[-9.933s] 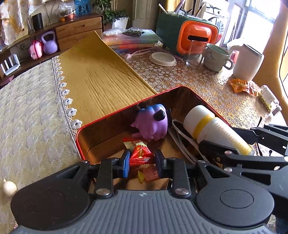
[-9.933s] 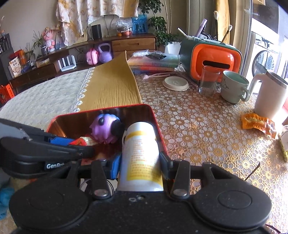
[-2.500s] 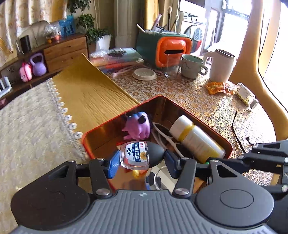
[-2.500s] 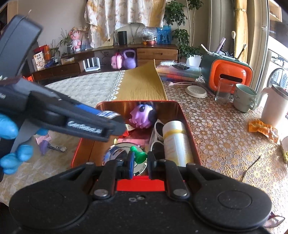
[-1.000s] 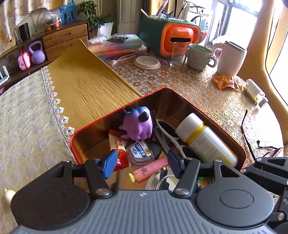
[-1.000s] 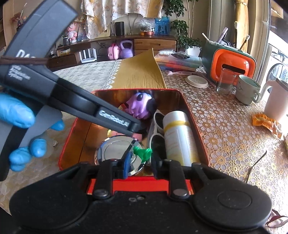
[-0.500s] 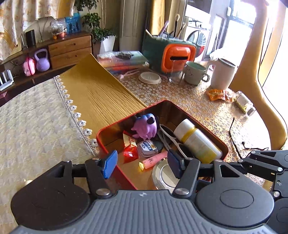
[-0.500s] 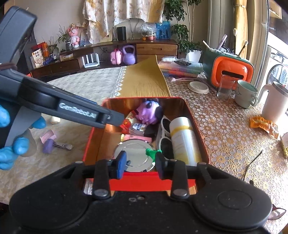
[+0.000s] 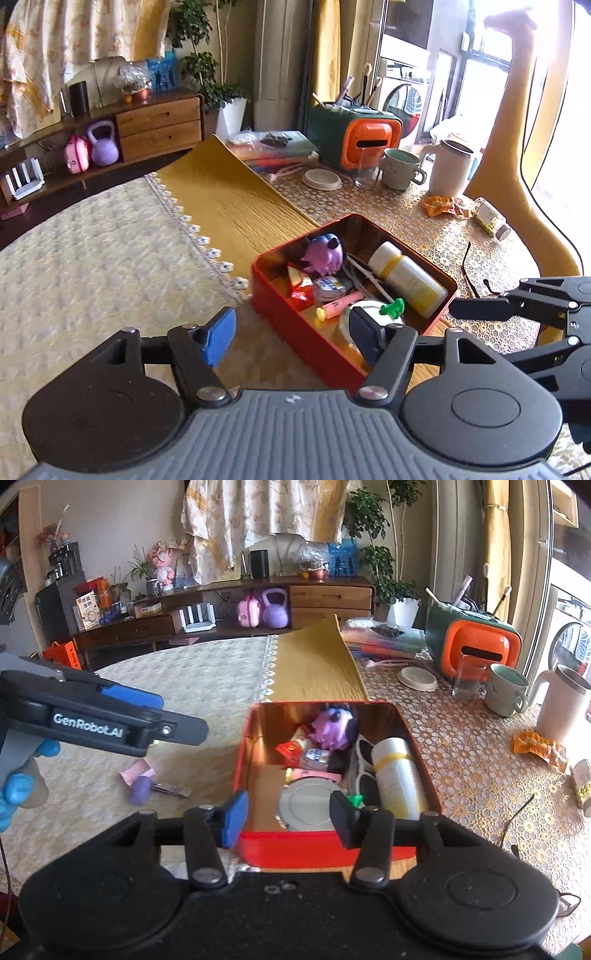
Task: Organize rigid objects
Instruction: 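Withdraw both tools from the tin back over the table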
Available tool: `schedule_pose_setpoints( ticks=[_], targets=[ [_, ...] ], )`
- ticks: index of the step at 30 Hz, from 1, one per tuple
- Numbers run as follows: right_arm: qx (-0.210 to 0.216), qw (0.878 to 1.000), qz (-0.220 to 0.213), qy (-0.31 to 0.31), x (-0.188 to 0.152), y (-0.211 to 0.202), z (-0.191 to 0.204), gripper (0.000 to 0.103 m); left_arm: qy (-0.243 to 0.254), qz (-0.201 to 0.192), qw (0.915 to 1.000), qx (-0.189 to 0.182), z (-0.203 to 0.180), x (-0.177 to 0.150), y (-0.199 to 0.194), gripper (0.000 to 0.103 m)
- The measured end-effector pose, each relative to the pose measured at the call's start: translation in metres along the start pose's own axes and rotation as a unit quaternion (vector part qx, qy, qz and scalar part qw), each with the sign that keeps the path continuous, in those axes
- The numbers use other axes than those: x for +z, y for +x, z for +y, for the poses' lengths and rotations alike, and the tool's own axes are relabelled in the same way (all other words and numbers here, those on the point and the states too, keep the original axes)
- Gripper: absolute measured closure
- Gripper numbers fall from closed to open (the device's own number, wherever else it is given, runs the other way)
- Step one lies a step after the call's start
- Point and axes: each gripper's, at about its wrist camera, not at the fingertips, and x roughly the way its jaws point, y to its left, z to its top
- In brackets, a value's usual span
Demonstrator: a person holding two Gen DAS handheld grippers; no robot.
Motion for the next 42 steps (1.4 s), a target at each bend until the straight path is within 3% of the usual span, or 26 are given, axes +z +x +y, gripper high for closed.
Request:
schedule_pose_setpoints(
  ticks=[7, 12, 23, 26, 32, 42],
  targets=[
    [0.024, 1.0, -0.011, 0.002, 0.004, -0.012, 0.021, 0.041, -0.016, -0.008, 0.9997, 0.016, 0.027, -0.016, -0.031, 0.035],
    [0.037, 0.999, -0.013, -0.007, 0.004, -0.013, 0.04, 0.038, -0.029, -0.014, 0.9989, 0.033, 0.046, -0.028, -0.047, 0.028],
    [0.061, 0.998, -0.007, -0.025, 0.001, -0.002, 0.074, 0.012, -0.045, -0.019, 0.9968, 0.063, 0.081, -0.055, -0.066, 0.019],
    [0.068, 0.996, -0.014, -0.049, -0.001, -0.001, 0.087, 0.0, -0.049, -0.015, 0.9959, 0.074, 0.09, -0.062, -0.063, 0.018],
    [0.089, 0.992, -0.014, -0.086, -0.004, 0.007, 0.109, 0.0, -0.076, -0.001, 0.9926, 0.095, 0.112, -0.074, -0.055, 0.018],
    [0.108, 0.99, 0.007, -0.088, -0.007, 0.038, 0.127, 0.0, -0.103, -0.015, 0.9879, 0.114, 0.138, -0.077, -0.033, 0.018]
  ],
)
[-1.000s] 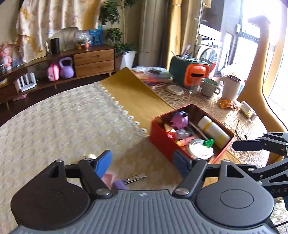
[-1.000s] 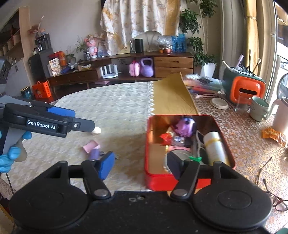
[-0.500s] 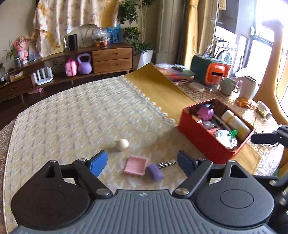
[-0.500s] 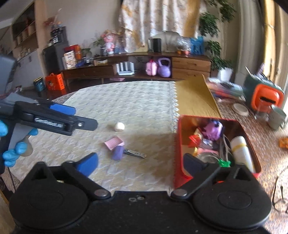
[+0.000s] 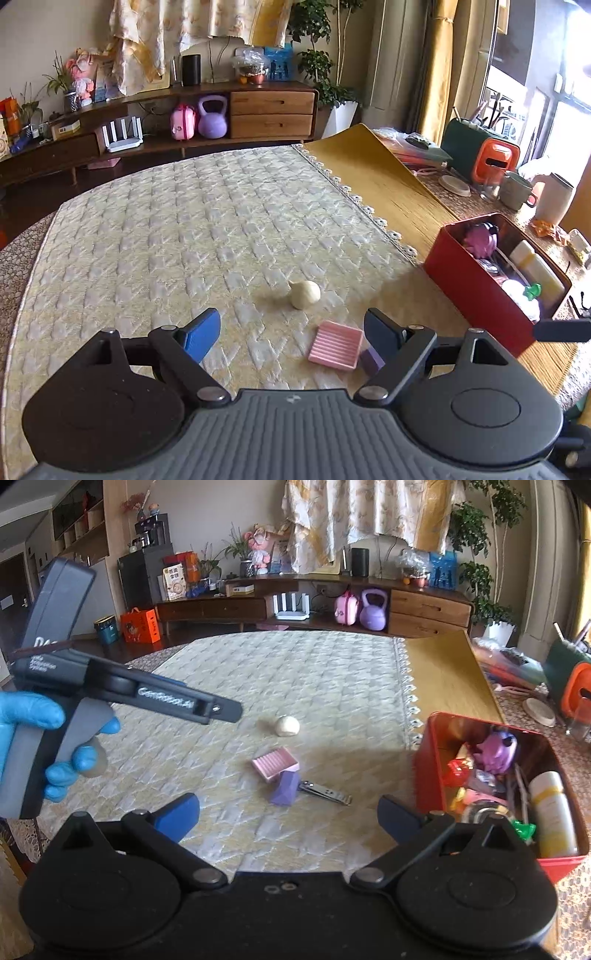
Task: Organize rigid objects
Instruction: 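Withdraw both tools from the tin back over the table, then grasp the cream ball with the left tool while the right tool grasps the purple block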
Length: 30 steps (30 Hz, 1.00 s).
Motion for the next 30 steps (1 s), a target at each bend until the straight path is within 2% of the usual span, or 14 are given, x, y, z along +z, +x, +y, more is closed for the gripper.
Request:
schedule_pose_setpoints(
  ticks=[5, 14, 16, 20, 30],
  targets=[
    [0.01, 1.0, 0.007, 0.0, 0.0, 0.019, 0.004, 0.001, -0.01, 0.005, 0.9999, -0.009, 0.006, 0.001, 0.022, 0.018],
    [0.032, 0.999, 0.039, 0.0, -0.002, 0.053, 0.009, 0.014, -0.023, 0.013, 0.9996, -0.007, 0.013, 0.005, 0.057, 0.018],
    [0.034, 0.999, 0.043, 0.002, -0.001, 0.059, 0.009, 0.021, -0.022, 0.013, 0.9997, -0.007, 0.012, 0.006, 0.064, 0.018],
    [0.03, 0.998, 0.053, 0.01, 0.001, 0.072, 0.007, 0.026, -0.007, 0.013, 0.9999, -0.008, 0.005, 0.009, 0.077, 0.018],
    [0.026, 0.997, 0.073, 0.015, 0.001, 0.095, 0.002, 0.048, -0.008, 0.021, 0.9997, -0.005, 0.001, 0.011, 0.103, 0.018]
  ],
)
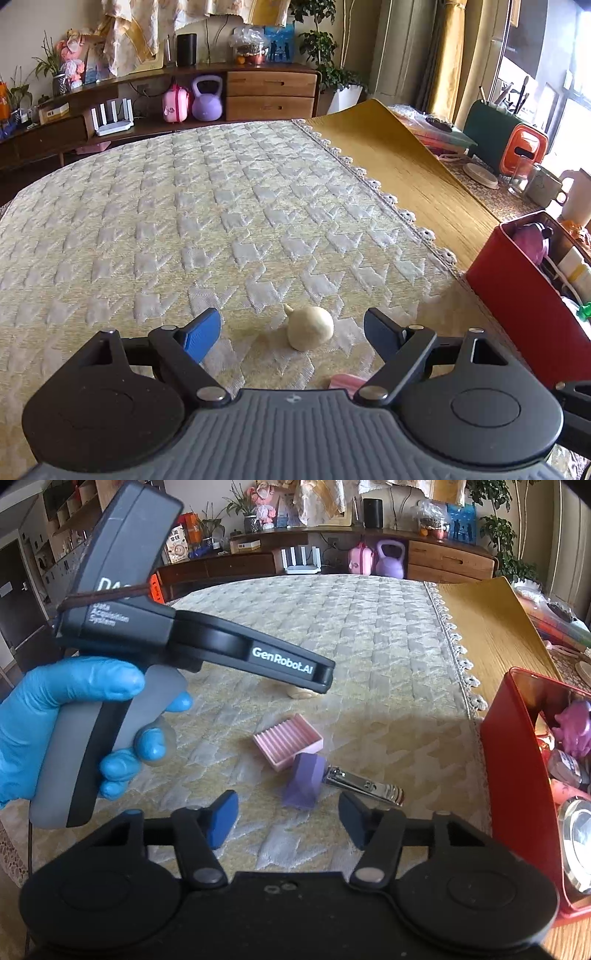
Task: Organize rigid objects
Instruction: 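Grasp the cream ball with the left tool while the right tool grasps the purple block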
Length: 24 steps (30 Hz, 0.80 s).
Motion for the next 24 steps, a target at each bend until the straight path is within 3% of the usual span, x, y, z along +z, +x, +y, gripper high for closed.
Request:
schedule_pose_setpoints(
  ticks=[7, 10, 13, 19, 24],
  targets=[
    [-0.004, 1.0, 0.001, 0.001, 0.001, 0.005, -0.001, 0.059, 0.0, 0.003, 1.0, 0.002, -0.001, -0.002, 0.009, 0.018],
    [-0.008, 1.0, 0.002, 0.001, 0.002, 0.008, -0.002, 0.061, 0.005, 0.003, 1.0, 0.001, -0.003, -0.002, 0.012, 0.029],
    [-0.012, 1.0, 0.002, 0.0, 0.003, 0.01, -0.002, 0.063, 0.007, 0.006, 1.0, 0.003, -0.004, -0.003, 0.016, 0.033],
    [-0.023, 1.0, -0.002, -0.005, 0.004, 0.011, 0.0, 0.071, 0.036, -0.001, 0.9993, 0.006, -0.012, -0.007, 0.015, 0.055],
    [-0.034, 0.999, -0.003, -0.008, 0.003, 0.011, 0.001, 0.076, 0.053, -0.001, 0.9986, 0.005, -0.018, -0.008, 0.014, 0.065]
  ],
)
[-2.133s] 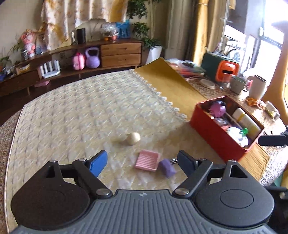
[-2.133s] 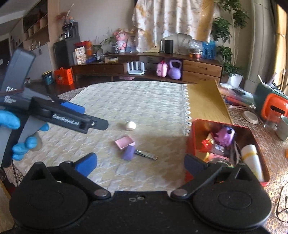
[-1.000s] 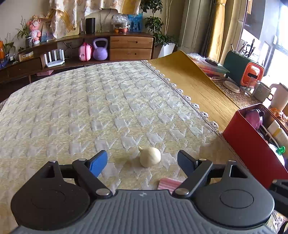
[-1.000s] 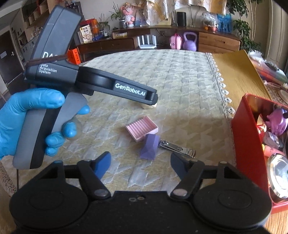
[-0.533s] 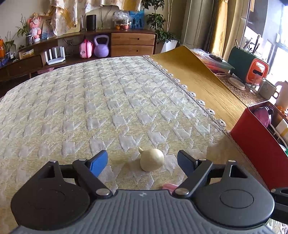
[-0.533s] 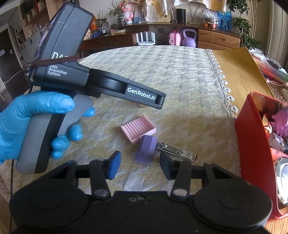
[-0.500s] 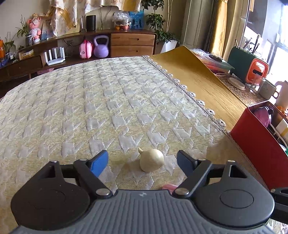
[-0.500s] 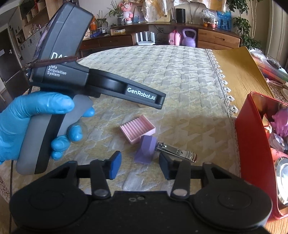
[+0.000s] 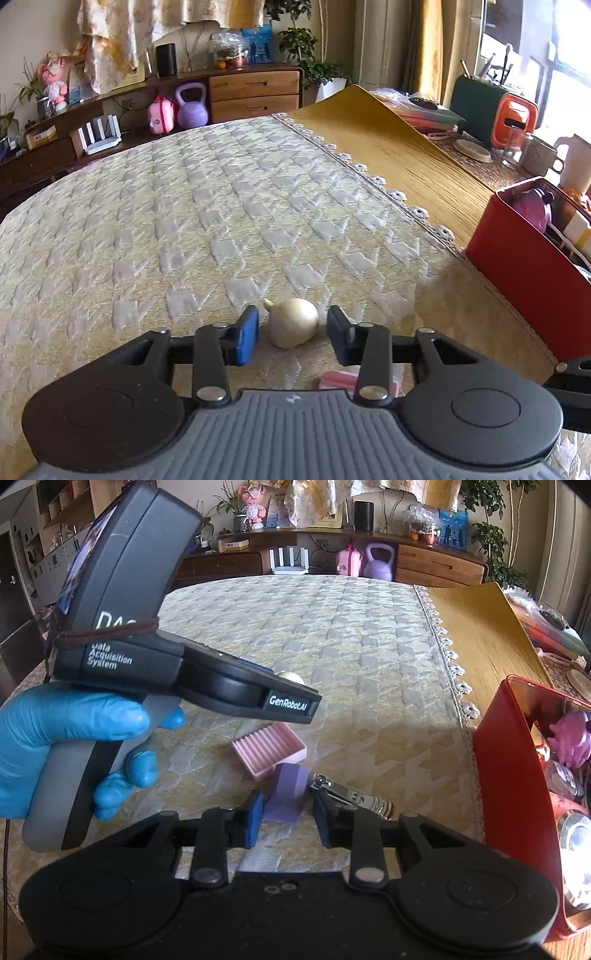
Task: Organize rigid objects
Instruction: 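Grasp the cream ball with the left tool while the right tool grasps the purple block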
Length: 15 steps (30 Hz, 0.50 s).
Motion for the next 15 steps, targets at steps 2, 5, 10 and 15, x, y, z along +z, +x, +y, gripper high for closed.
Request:
schedule_pose_setpoints(
  ticks=[2, 5, 10, 15],
  targets=[
    [-0.005, 1.0, 0.0, -0.003, 0.0, 0.0, 0.001, 0.079, 0.006, 0.0, 1.0, -0.001, -0.002, 0.001, 0.0, 0.07],
    [-0.007, 1.0, -0.001, -0.001, -0.001, -0.001, 0.001, 0.082, 0.008, 0.0, 1.0, 0.0, -0.003, 0.0, -0.001, 0.072],
    [-0.006, 1.0, -0.006, 0.001, -0.002, -0.003, 0.0, 0.084, 0.004, 0.004, 1.0, -0.001, -0.001, 0.001, -0.001, 0.074],
    [-0.004, 1.0, -0.014, 0.005, -0.006, -0.011, 0.0, 0.084, 0.005, 0.005, 1.0, 0.006, 0.0, -0.001, -0.005, 0.074]
  ],
)
